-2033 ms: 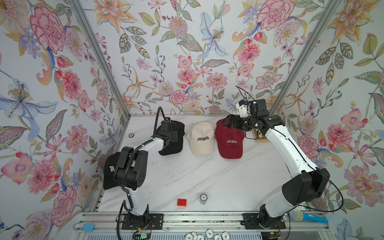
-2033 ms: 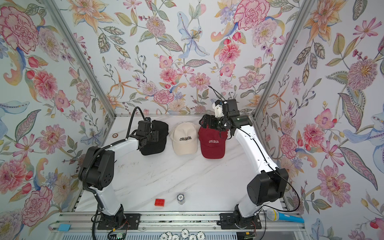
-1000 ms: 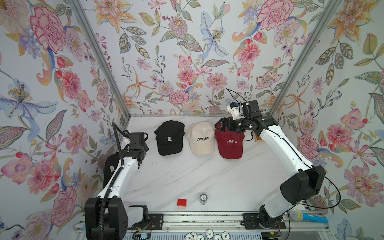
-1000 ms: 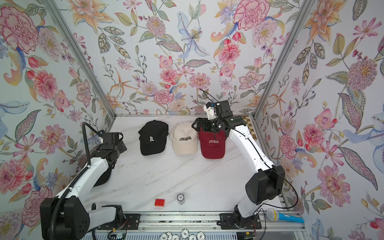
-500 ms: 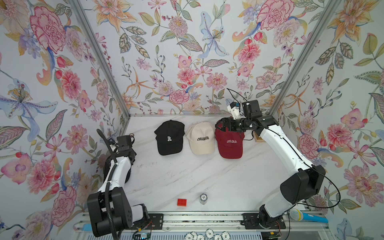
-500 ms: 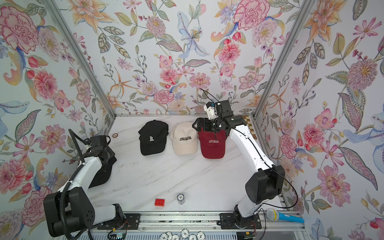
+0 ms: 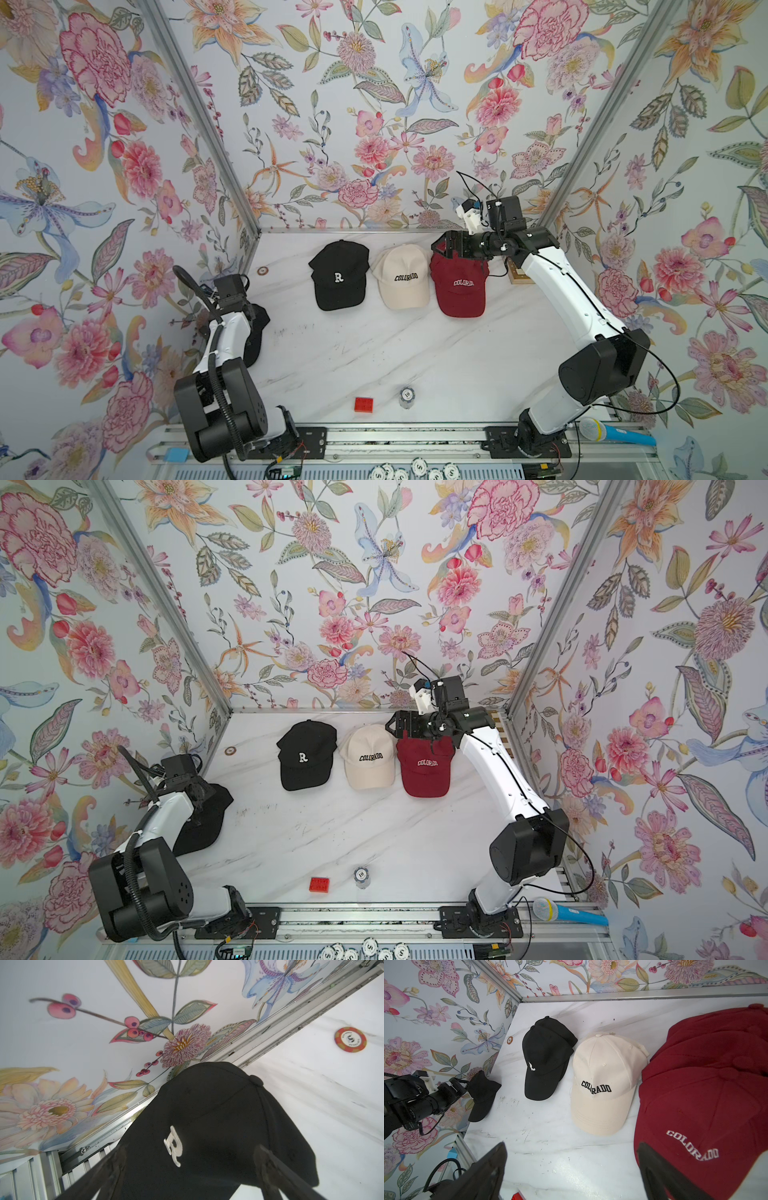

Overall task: Stack the baseball caps by color
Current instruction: Pick up the baseball cap from the center of the board.

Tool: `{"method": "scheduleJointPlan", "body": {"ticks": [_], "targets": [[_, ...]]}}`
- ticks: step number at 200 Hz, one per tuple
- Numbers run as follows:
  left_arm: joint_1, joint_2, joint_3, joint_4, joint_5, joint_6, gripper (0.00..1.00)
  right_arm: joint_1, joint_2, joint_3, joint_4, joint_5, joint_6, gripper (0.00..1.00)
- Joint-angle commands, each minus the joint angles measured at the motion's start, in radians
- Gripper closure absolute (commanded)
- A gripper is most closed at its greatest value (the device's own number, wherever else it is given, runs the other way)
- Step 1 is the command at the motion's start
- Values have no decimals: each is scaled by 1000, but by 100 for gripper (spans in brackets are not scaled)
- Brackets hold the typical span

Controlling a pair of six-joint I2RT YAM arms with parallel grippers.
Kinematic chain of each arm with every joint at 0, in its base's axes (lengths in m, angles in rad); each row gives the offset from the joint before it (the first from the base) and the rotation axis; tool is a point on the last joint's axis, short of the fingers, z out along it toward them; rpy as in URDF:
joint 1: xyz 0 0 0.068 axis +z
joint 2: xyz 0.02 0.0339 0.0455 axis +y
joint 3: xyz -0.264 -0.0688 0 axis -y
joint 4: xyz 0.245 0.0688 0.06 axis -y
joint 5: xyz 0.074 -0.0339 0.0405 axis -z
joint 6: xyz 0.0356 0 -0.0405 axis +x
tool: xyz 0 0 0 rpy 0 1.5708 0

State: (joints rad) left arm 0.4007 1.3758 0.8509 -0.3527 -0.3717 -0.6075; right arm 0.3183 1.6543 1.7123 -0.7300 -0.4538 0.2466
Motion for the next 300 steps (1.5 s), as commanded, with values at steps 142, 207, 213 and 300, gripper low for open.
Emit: {"method": "scheduleJointPlan", "body": {"ticks": [142, 207, 213, 300], "targets": [[61, 209, -36, 129, 167, 71, 45, -6, 60, 82, -11, 56, 32, 1], [52, 148, -64, 94, 217, 48, 100, -6, 67, 95, -11, 61, 40, 1], [45, 127, -62, 84, 218, 42, 100, -5, 68, 95, -11, 60, 43, 1], [-71, -83, 18, -30, 237, -49, 100, -3, 84, 110, -11, 41, 38, 1]]}}
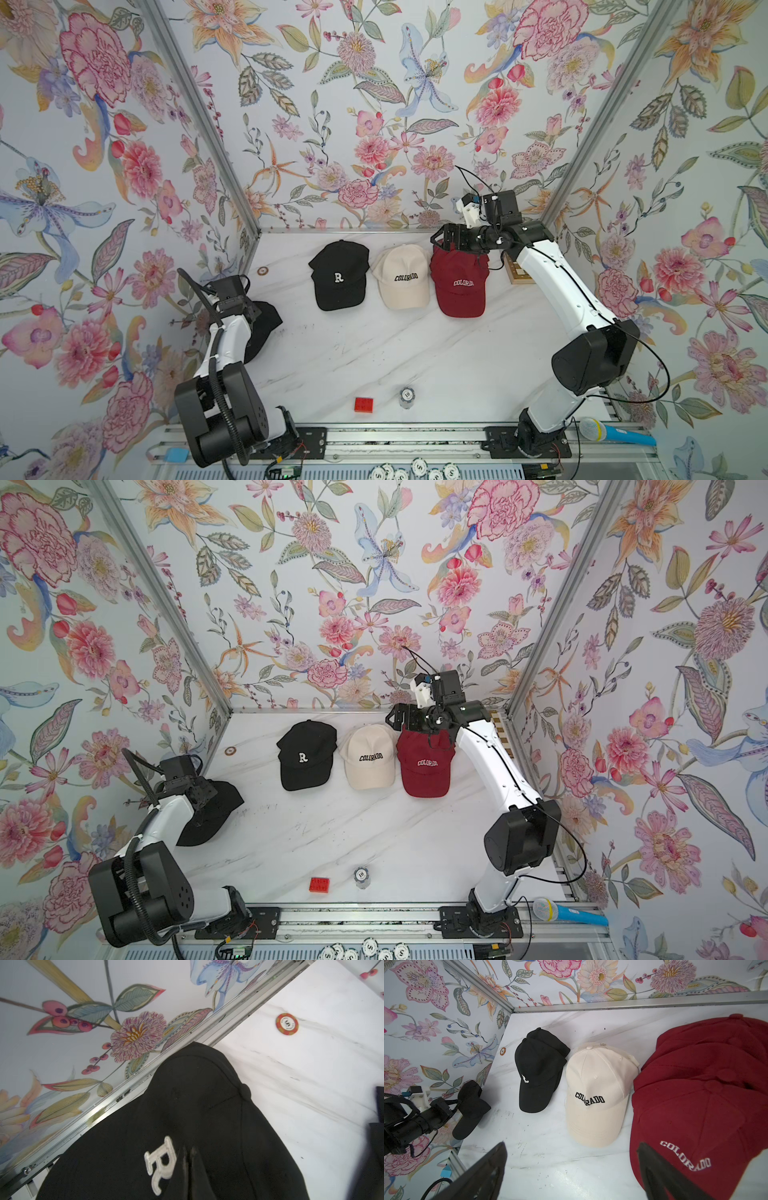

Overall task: Stack the baseball caps by color
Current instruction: Pick up the baseball cap from the center of the board, then place the baseball cap on the baseball cap.

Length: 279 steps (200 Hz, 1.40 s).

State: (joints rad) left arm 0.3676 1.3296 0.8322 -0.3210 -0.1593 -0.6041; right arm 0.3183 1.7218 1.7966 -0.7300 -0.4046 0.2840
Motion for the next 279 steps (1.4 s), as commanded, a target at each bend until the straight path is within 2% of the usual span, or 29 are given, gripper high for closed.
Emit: {"method": "scheduleJointPlan", "body": {"ticks": [1, 64, 133, 194, 224, 279], "targets": [[-40, -38, 38, -63, 24, -55, 100, -3, 17, 25, -11, -9, 0, 1], [-219, -74, 109, -105, -14, -173, 100, -4, -22, -24, -10, -4, -9, 1], [-480, -44, 257, -166, -227, -317, 100, -13, -102, -115, -8, 21, -21, 1], [-689, 104, 429, -211, -409, -472, 100, -33, -188, -203, 2, 30, -22, 1], [-740, 163, 482, -215, -460, -533, 100, -45, -235, -245, 7, 32, -19, 1], [-755, 224, 497, -211, -494, -671, 100, -88, -314, -297, 6, 14, -24, 1]]}}
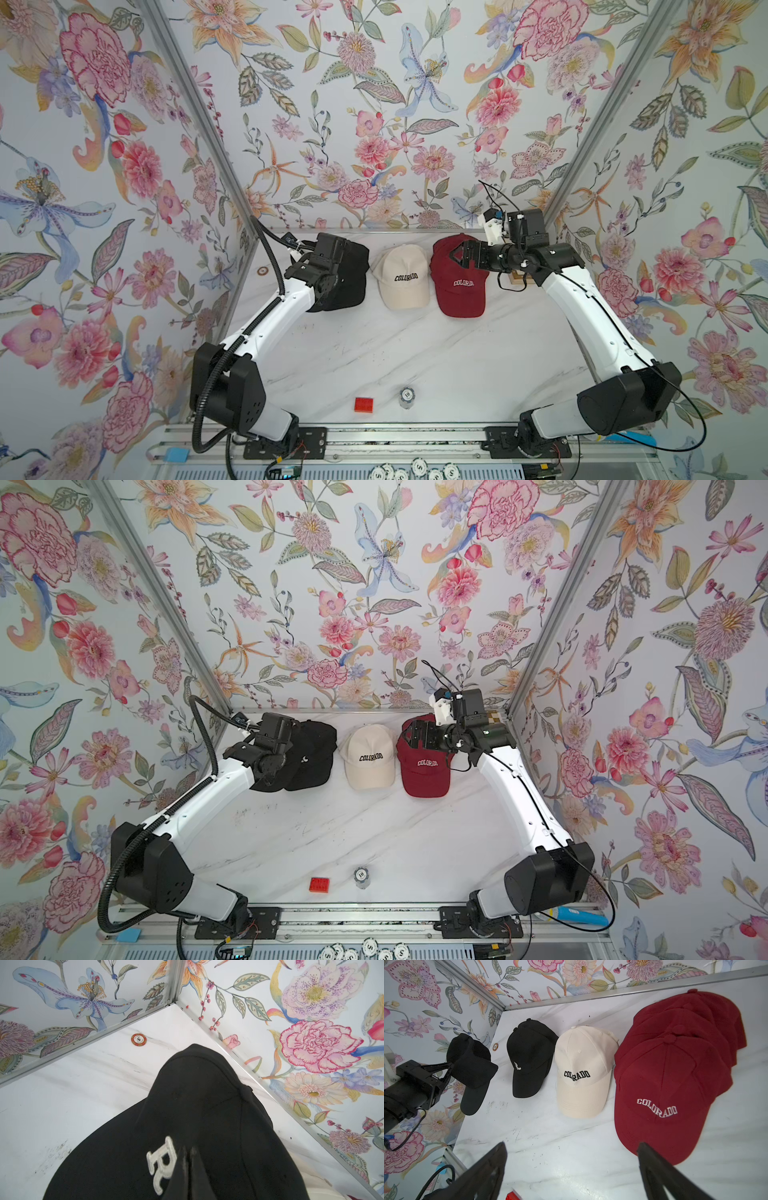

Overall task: Stack the baseball caps by color
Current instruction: Place the baseball cap on the baseball cap.

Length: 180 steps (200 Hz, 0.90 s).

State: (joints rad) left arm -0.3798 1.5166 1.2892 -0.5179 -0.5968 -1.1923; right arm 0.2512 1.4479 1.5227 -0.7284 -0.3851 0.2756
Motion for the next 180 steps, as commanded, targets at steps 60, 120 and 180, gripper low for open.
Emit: {"method": "scheduleJointPlan", "body": {"ticks": [60, 120, 180], "targets": [[-45, 207, 141, -27, -59, -194, 100, -90, -94, -47, 4, -56, -24, 1], [-70, 318, 247, -122, -112, -323, 100, -171, -104, -48, 3, -105, -41, 1], [-80, 471, 423, -249, -147, -426, 100, -218, -85, -39, 3, -127, -37, 1]]}}
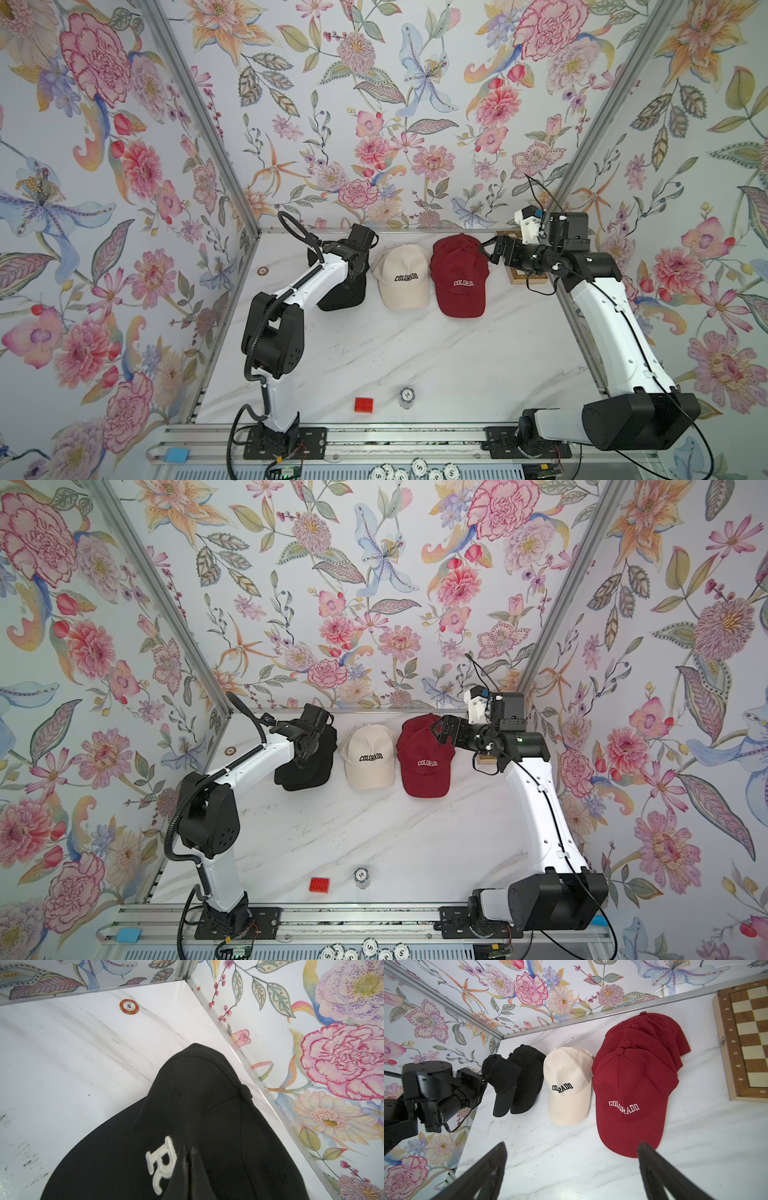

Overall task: Stack the baseball caps by color
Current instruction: Place the baseball cap on the baseball cap.

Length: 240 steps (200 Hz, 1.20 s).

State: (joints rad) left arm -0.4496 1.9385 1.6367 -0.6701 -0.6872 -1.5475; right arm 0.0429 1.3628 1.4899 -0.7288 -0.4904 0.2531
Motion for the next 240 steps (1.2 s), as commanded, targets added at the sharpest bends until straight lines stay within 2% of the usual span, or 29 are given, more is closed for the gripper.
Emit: {"method": "scheduleJointPlan", "body": {"ticks": [1, 59, 126, 146, 240], "targets": [[-10, 51, 77, -98, -56, -71, 100, -11, 0, -6, 3, -22, -14, 1], [-12, 186, 233, -245, -123, -129, 100, -44, 1, -10, 3, -26, -10, 1], [1, 281, 302, -202, -77, -90, 100, -67, 4, 1, -12, -16, -5, 1], [5, 313, 333, -211, -68, -74, 95, -71, 6, 4, -13, -12, -3, 1], [5, 436, 451, -275, -35, -24, 89, -74, 37, 19, -13, -1, 15, 1]]}}
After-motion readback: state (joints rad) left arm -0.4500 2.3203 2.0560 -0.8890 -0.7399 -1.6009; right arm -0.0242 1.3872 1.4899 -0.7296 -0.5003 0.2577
